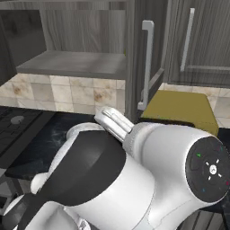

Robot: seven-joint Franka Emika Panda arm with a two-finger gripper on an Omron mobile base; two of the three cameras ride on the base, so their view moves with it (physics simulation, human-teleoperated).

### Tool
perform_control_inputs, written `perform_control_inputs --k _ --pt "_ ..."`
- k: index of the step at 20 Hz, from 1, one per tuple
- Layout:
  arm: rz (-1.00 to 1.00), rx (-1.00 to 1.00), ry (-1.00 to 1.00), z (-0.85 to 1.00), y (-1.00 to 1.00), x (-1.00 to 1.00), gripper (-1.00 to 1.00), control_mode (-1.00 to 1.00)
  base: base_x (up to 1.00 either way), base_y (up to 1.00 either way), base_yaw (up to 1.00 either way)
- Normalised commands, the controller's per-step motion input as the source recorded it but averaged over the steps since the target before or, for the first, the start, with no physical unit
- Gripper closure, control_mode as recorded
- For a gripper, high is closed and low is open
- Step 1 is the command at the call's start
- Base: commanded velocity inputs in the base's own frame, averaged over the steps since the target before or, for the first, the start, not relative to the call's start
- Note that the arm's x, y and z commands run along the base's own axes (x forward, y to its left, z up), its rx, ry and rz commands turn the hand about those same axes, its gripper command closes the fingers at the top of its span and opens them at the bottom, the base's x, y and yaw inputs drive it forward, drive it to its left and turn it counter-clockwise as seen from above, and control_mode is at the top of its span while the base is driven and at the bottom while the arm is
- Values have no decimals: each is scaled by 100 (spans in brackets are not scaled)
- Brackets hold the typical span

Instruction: Open the cabinet. Pick the banana and kiwi from the cabinet and place them into the bowl. Then close the cabinet.

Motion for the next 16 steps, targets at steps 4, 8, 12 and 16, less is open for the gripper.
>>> perform_control_inputs --k 4,8,12,16 --pt "0 17 -10 0 -12 24 100 -100 0 0 0" --pt "0 18 -12 0 -8 29 100 -100 0 0 0" --pt "0 18 -12 0 -10 30 100 -100 0 0 0" --pt "0 17 -9 -4 -14 33 100 -100 0 0 0"
